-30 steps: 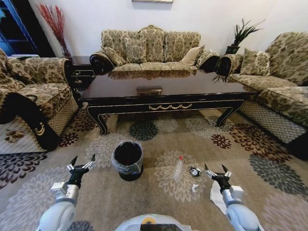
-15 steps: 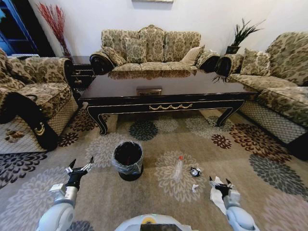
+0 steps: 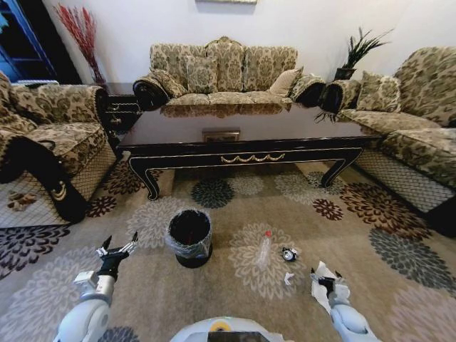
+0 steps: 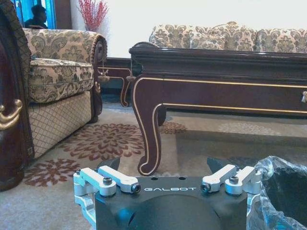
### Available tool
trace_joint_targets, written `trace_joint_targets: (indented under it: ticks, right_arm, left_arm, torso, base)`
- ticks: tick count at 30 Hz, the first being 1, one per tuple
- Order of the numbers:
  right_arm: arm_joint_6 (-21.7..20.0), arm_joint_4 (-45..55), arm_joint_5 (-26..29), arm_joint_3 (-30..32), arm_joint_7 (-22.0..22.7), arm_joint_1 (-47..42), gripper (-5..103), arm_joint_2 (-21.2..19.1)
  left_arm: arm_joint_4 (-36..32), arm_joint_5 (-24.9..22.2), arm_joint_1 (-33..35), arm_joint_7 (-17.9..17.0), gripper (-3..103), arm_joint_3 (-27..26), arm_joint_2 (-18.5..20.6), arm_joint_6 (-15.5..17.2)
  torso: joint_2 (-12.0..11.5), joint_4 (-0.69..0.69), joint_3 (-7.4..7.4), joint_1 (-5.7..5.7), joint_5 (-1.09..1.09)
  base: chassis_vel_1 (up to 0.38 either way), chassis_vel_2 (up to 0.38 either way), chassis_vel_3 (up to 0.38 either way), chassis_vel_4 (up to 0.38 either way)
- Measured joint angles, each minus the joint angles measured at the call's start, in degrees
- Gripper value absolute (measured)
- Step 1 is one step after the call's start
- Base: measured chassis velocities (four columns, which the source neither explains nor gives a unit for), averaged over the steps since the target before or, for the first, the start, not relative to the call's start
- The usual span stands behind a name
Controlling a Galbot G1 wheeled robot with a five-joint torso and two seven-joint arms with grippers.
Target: Move to the front of the table and pick up the trash from the floor, then place it into the trash bin.
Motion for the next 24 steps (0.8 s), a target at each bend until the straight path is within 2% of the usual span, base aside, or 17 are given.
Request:
trace_joint_targets:
  ticks: [4, 6, 8, 12, 14, 16, 17, 21, 23, 24]
  right_arm:
    - [-0.9, -0.4, 0.5, 0.4, 0.3, -0.1, 103, -0.3]
    - [-1.0, 0.1, 1.3, 0.8, 0.3, -0.6, 89, -0.7]
    - [-1.0, 0.5, 1.8, 0.9, 0.2, -0.8, 89, -0.7]
    - [-1.0, 1.7, 3.2, 1.2, -0.3, -1.7, 68, -0.7]
    - [-1.0, 1.8, 3.2, 1.2, -0.4, -1.7, 68, -0.6]
    - [-0.8, 2.0, 3.3, 1.2, -0.7, -2.0, 57, -0.3]
    - [-0.8, 2.0, 3.3, 1.2, -0.7, -2.0, 57, -0.3]
    - [-0.7, 2.1, 3.0, 1.2, -0.9, -2.4, 35, 0.5]
    - [-0.6, 2.2, 3.0, 1.2, -1.0, -2.4, 35, 0.6]
    - [-0.6, 2.2, 3.0, 1.2, -1.0, -2.5, 30, 0.6]
  left_arm:
    - [-0.3, 0.0, -0.2, -0.2, 100, 0.0, 0.0, 0.3]
    - [-0.5, 0.0, -0.3, -0.3, 100, 0.1, 0.1, 0.6]
    - [-0.7, 0.0, -0.4, -0.4, 100, 0.2, 0.1, 0.7]
    - [-0.9, 0.1, -1.0, -0.6, 100, 0.4, 0.1, 1.1]
    - [-1.0, 0.1, -1.1, -0.6, 100, 0.4, 0.1, 1.1]
    - [-1.1, 0.1, -1.1, -0.6, 100, 0.3, 0.1, 1.1]
    - [-1.1, 0.1, -1.1, -0.6, 100, 0.3, 0.1, 1.1]
    - [-1.1, 0.0, -0.4, -0.6, 100, -0.2, 0.0, 0.7]
    - [-1.1, 0.0, -0.3, -0.6, 100, -0.2, 0.0, 0.6]
    - [-1.1, 0.0, -0.2, -0.6, 100, -0.3, 0.0, 0.5]
  torso:
    - [0.0, 0.00, 0.00, 0.00, -0.01]
    - [0.0, 0.00, 0.00, 0.00, -0.01]
    - [0.0, -0.01, 0.00, 0.00, -0.01]
    - [0.0, -0.01, 0.00, 0.00, -0.02]
    - [0.0, -0.01, 0.00, 0.00, -0.01]
    - [0.0, 0.00, 0.00, 0.00, -0.01]
    - [0.0, 0.00, 0.00, 0.00, -0.01]
    - [0.0, 0.00, 0.00, 0.00, 0.00]
    - [0.0, 0.00, 0.00, 0.00, -0.01]
    - [0.0, 0.00, 0.00, 0.00, -0.01]
  base:
    - [0.000, 0.000, 0.000, 0.000]
    - [0.000, 0.000, 0.000, 0.000]
    - [0.000, 0.000, 0.000, 0.000]
    - [0.000, 0.000, 0.000, 0.000]
    - [0.000, 0.000, 0.000, 0.000]
    - [0.000, 0.000, 0.000, 0.000]
    - [0.000, 0.000, 0.000, 0.000]
    - [0.000, 0.000, 0.000, 0.000]
    - [0.000, 0.000, 0.000, 0.000]
    - [0.000, 0.000, 0.000, 0.000]
